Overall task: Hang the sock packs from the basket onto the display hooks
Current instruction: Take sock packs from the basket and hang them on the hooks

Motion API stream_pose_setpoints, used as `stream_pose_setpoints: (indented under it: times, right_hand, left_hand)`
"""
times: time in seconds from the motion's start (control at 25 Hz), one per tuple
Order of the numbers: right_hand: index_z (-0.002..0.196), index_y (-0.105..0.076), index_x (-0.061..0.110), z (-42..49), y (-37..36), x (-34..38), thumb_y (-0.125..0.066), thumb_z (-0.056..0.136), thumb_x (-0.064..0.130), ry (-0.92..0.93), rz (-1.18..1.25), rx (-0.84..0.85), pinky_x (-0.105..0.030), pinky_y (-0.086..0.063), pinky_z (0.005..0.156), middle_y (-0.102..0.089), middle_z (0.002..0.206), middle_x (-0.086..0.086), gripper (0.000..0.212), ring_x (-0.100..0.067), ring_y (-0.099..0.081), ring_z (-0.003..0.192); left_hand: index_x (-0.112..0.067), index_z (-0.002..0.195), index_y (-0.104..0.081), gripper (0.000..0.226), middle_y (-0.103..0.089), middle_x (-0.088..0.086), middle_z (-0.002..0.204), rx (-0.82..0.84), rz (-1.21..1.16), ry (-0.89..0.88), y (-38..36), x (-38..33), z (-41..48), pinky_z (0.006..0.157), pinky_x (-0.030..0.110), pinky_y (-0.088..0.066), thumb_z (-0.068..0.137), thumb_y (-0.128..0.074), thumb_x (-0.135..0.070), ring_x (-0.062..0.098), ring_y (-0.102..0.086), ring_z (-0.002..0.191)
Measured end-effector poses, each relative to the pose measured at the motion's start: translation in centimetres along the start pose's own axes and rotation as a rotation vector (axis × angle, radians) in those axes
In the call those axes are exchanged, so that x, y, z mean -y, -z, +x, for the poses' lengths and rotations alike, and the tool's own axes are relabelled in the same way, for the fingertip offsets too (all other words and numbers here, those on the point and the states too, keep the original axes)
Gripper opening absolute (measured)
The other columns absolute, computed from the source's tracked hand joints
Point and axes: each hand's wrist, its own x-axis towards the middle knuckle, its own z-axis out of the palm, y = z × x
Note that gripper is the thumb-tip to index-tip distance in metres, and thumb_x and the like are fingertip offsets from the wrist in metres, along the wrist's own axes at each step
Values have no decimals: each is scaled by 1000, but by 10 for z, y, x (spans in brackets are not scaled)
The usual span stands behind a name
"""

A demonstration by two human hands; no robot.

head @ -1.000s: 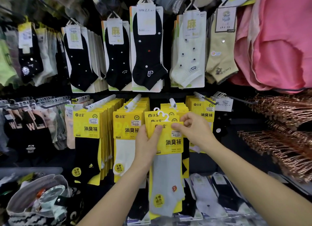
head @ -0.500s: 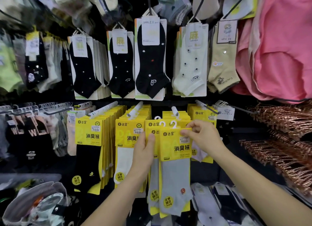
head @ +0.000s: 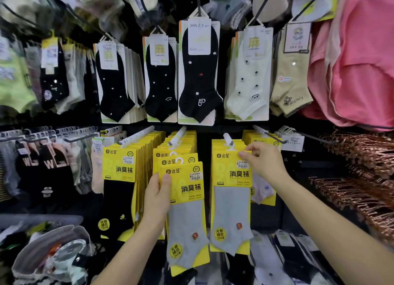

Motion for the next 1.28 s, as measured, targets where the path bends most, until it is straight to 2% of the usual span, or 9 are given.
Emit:
stream_pose_setpoints:
  times: [0.16, 0.28, 0.36, 0.44, 0.8, 1.04, 1.12, 1.2, 1.28]
  right_hand:
    - [86, -64, 20, -1, -1, 0, -68, 81, 40, -26, -109, 9, -32, -40, 64, -49, 67, 5, 21, -13, -48, 68]
    - [89, -57, 29, -10, 2, 6, -64, 81, 48, 17, -91, -138, -35, -43, 79, -52, 86, 9, 22, -9, -49, 84]
    - [81, -54, 31, -23, 3, 14, -64, 79, 47, 72, 145, -129, -18, -43, 67, -53, 80, 11, 19, -1, -50, 73]
    - [73, -54, 34, -35, 2, 19, -65, 79, 44, 132, 141, -33, -12, -38, 57, -54, 76, 11, 16, 2, -50, 66]
    - [78, -60, 25, -26, 12, 9, -68, 82, 35, -2, 25, 12, -27, -40, 62, -56, 70, 9, 13, -7, -50, 68]
    - [76, -65, 18, -13, 10, 16, -58, 90, 34, 80, -217, 44, -36, -49, 72, -61, 68, 6, 23, -19, -59, 76]
    - [78, -62, 14, -5, 10, 18, -54, 92, 32, 102, -206, 14, -33, -43, 69, -54, 64, 8, 23, -21, -56, 74]
    - [74, -57, 17, 8, 15, 21, -54, 92, 30, 105, -177, -45, -31, -38, 67, -50, 61, 11, 22, -21, -53, 72]
    - [73, -56, 21, 20, 17, 24, -56, 91, 29, 113, -148, -52, -33, -40, 71, -50, 61, 13, 20, -19, -53, 72]
  left_hand:
    - [-23, 91, -56, 16, -64, -4, 90, 26, 1, -9, -9, -5, -1, 69, 24, -50, 98, -42, -21, 10, -60, 83]
    - [-24, 95, -58, 10, -67, -3, 93, 90, -29, -31, -23, -8, -4, 68, 19, -52, 96, -49, -20, 4, -64, 82]
    - [-27, 96, -59, 10, -68, -6, 95, 98, -37, -46, -36, -10, -5, 70, 20, -54, 93, -53, -19, 5, -65, 86]
    - [-29, 93, -60, 10, -69, -8, 91, 94, -56, -55, -50, -12, -7, 67, 18, -53, 92, -56, -19, 5, -66, 84]
    - [-29, 85, -58, 10, -66, -11, 82, 123, -63, -37, -89, -23, -18, 58, 10, -49, 87, -63, -20, -7, -63, 72]
    - [-27, 84, -56, 10, -65, -9, 87, 83, -50, 9, -90, -25, -13, 59, 10, -49, 87, -64, -21, 4, -63, 78]
    - [-23, 92, -58, 3, -65, -4, 96, 39, -49, 29, -86, -26, -8, 69, 14, -50, 90, -60, -24, 15, -63, 91]
    - [-7, 122, -53, 37, -57, 1, 123, -16, -25, 71, -76, -25, -3, 99, 25, -42, 93, -52, -31, 20, -50, 120]
    - [-3, 138, -36, 56, -42, -4, 137, -75, -20, 79, -59, -20, 1, 110, 30, -26, 94, -49, -35, 15, -35, 131]
